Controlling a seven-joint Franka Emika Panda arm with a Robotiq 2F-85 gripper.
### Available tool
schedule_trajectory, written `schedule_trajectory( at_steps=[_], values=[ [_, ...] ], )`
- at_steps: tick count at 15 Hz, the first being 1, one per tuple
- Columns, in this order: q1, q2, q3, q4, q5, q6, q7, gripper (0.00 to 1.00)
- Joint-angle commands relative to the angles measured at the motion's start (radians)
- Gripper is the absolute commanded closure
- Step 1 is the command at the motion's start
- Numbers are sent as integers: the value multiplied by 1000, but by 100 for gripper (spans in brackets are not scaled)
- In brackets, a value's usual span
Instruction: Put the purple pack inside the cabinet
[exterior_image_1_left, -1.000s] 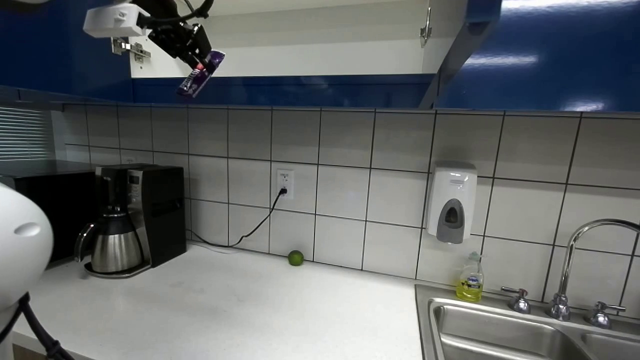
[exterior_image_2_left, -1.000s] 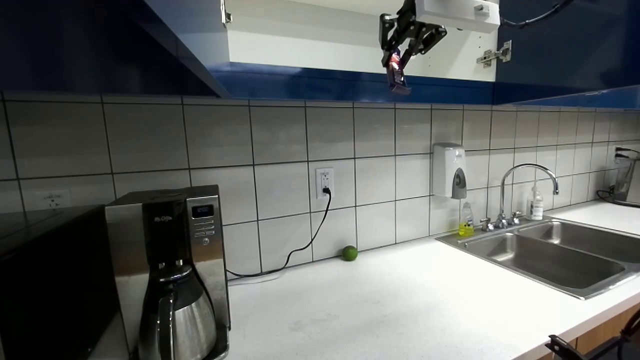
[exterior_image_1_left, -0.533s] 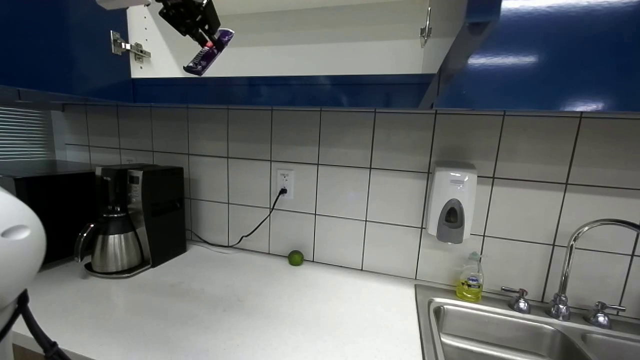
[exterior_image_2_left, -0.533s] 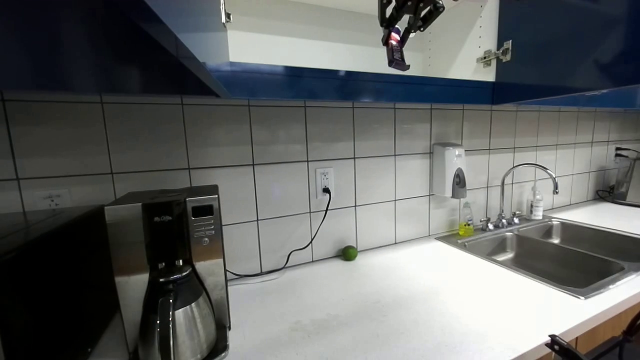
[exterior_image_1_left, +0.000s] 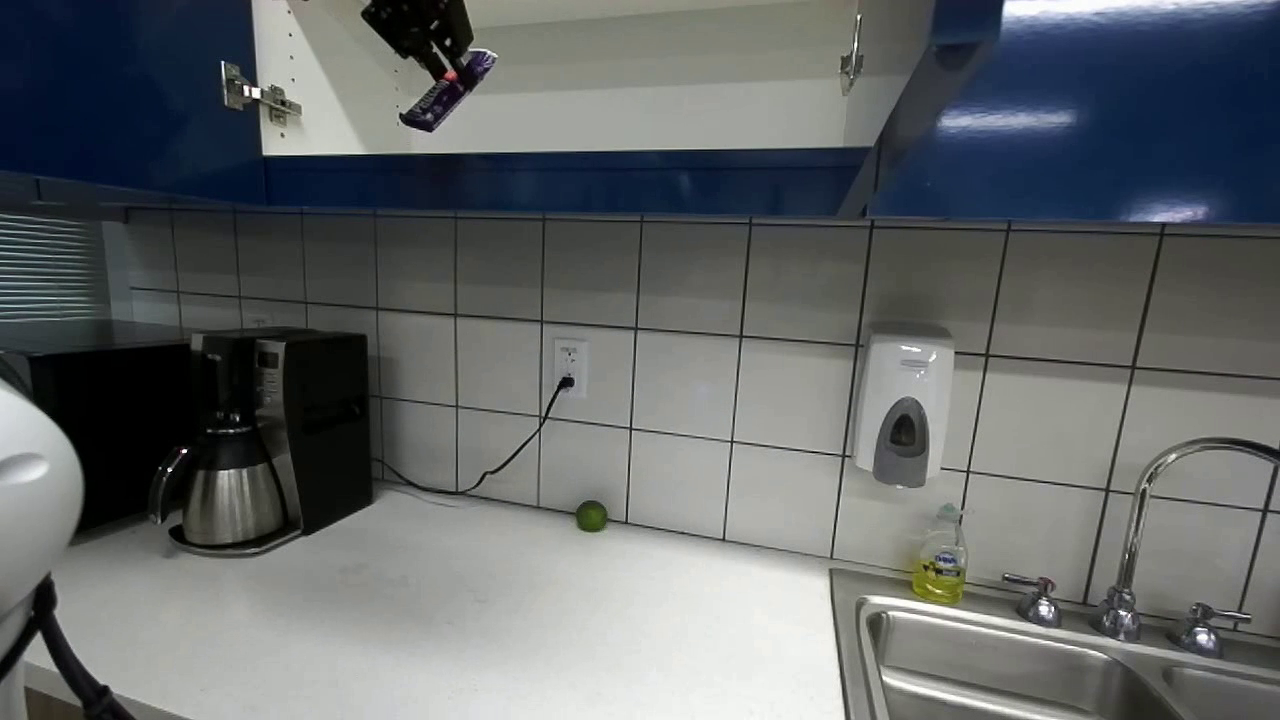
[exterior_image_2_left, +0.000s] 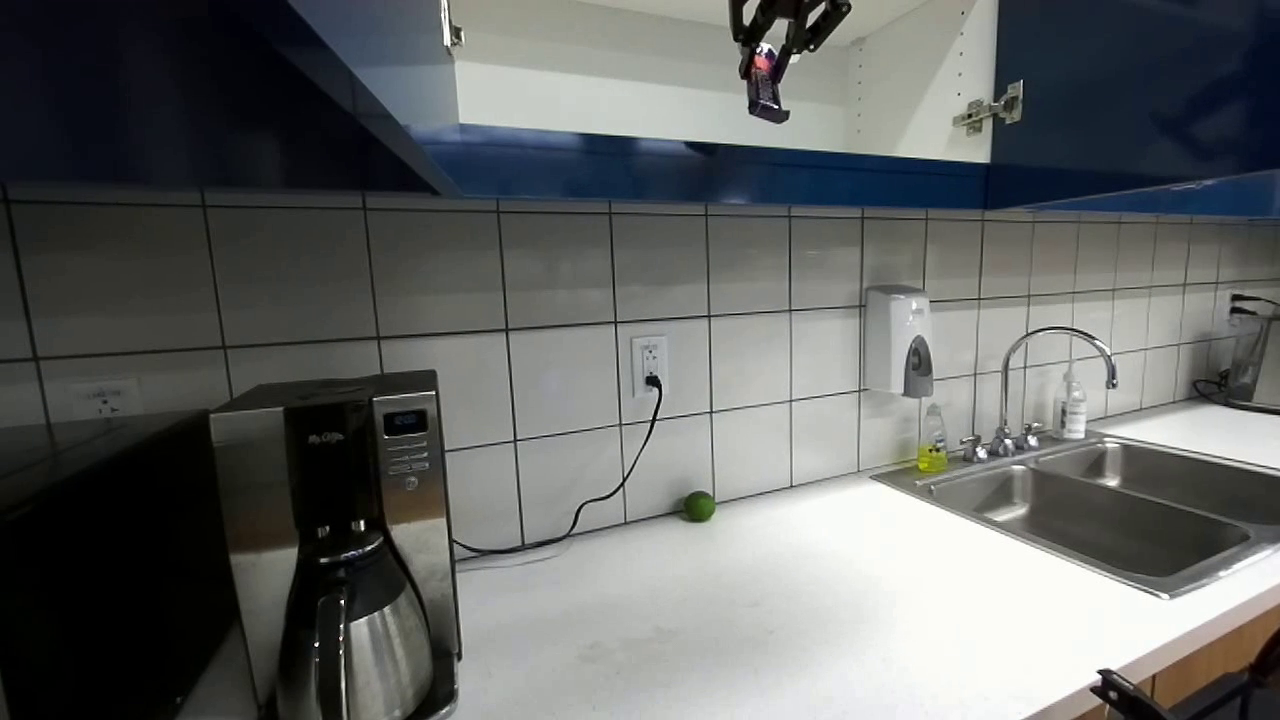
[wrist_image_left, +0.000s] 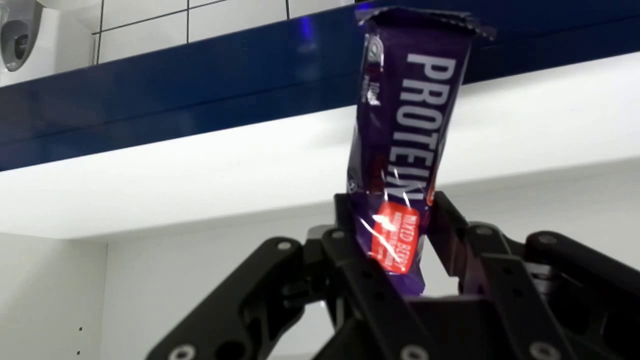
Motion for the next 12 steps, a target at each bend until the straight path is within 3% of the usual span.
schedule_trajectory(
  at_steps=[1, 12],
  values=[
    [-20, 125, 6, 149, 4, -71, -10, 84],
    [-3, 364, -8, 363, -57, -131, 26, 84]
  ],
)
